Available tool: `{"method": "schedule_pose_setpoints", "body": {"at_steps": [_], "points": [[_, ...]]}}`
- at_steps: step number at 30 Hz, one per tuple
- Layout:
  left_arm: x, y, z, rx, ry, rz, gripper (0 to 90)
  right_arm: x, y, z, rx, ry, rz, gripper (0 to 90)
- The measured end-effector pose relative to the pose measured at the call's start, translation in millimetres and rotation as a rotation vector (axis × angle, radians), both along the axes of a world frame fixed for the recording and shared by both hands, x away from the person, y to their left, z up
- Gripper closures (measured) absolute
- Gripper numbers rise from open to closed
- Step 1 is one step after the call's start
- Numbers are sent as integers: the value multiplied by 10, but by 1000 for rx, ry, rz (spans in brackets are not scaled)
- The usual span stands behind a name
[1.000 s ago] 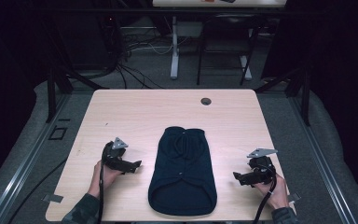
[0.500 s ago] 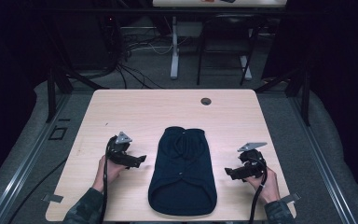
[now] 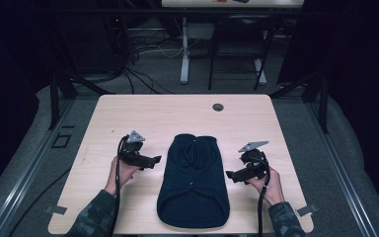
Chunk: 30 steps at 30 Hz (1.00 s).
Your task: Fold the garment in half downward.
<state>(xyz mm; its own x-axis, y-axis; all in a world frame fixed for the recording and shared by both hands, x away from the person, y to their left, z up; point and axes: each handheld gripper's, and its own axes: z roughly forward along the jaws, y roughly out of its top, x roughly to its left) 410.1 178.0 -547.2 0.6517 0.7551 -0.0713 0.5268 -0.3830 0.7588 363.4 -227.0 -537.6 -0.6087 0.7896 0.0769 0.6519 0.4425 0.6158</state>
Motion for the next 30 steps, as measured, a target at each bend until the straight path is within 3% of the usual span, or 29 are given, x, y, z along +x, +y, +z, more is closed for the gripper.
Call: {"method": "schedule_pose_setpoints", "body": {"at_steps": [8, 10, 20, 21, 27, 30], "points": [[145, -139, 61, 0, 3, -12, 0, 206, 79, -2, 17, 16, 6, 0], [180, -181, 55, -4, 8, -15, 0, 257, 119, 4, -12, 26, 5, 0], [322, -368, 58, 23, 17, -26, 0, 474, 295, 68, -42, 42, 36, 0], [362, -403, 67, 10, 16, -23, 0, 535, 332, 83, -53, 63, 50, 0], [460, -481, 79, 13, 25, -21, 0, 634, 433, 128, -54, 60, 67, 0], [505, -519, 64, 24, 25, -24, 3, 691, 503, 151, -52, 35, 46, 0]]}}
